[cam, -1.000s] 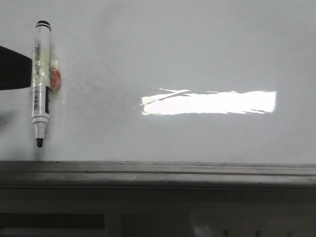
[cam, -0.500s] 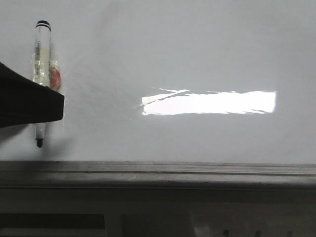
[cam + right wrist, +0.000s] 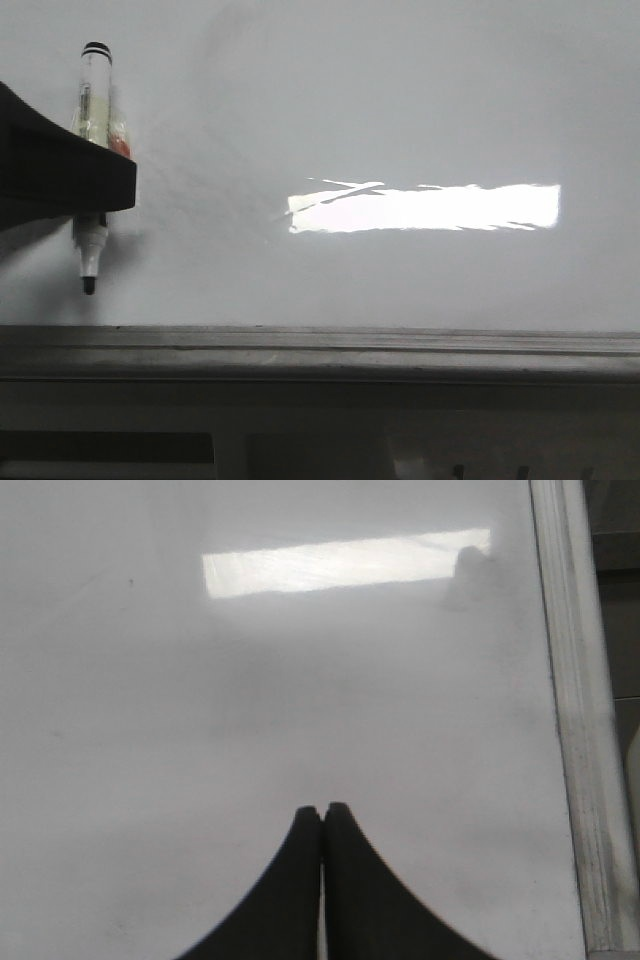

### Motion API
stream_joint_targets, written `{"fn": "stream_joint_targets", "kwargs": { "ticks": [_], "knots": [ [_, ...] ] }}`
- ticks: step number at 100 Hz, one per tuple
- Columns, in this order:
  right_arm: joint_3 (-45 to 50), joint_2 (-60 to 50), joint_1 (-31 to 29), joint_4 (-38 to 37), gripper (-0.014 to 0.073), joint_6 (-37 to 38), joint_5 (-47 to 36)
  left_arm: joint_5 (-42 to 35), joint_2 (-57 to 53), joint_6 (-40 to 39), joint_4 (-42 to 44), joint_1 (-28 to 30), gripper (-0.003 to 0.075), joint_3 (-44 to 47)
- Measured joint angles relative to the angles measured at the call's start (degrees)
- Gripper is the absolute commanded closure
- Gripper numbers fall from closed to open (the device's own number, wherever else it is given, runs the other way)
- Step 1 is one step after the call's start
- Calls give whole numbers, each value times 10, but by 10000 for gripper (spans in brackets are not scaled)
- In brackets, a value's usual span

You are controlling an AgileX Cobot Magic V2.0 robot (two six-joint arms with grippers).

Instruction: Write number 6 on whiteboard

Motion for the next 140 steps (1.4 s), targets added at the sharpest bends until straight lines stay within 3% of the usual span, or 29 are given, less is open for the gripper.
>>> {"fn": "stream_joint_targets", "kwargs": {
  "ticks": [8, 26, 41, 71, 101, 117, 129, 140],
  "knots": [
    [0, 0, 0, 0, 657, 0, 0, 0, 8, 0, 0, 0, 507, 0],
    [0, 0, 0, 0, 657, 0, 0, 6, 22, 0, 1, 0, 565, -4],
    [0, 0, 0, 0, 657, 0, 0, 7, 25, 0, -2, 0, 743, -4],
    [0, 0, 21, 0, 657, 0, 0, 32, 7, 0, -6, 0, 741, -5],
    [-41, 13, 143, 8, 657, -25, 42, 126, -79, 0, 52, 3, 741, -15],
    [-70, 58, 212, 62, 654, -82, 57, 159, -106, 0, 116, -18, 741, -24],
    [-91, 104, 264, 102, 585, -138, 65, 169, -109, 0, 169, -55, 741, -26],
    [-120, 151, 312, 118, 452, -159, 68, 170, -109, 0, 218, -84, 741, -26]
  ]
}}
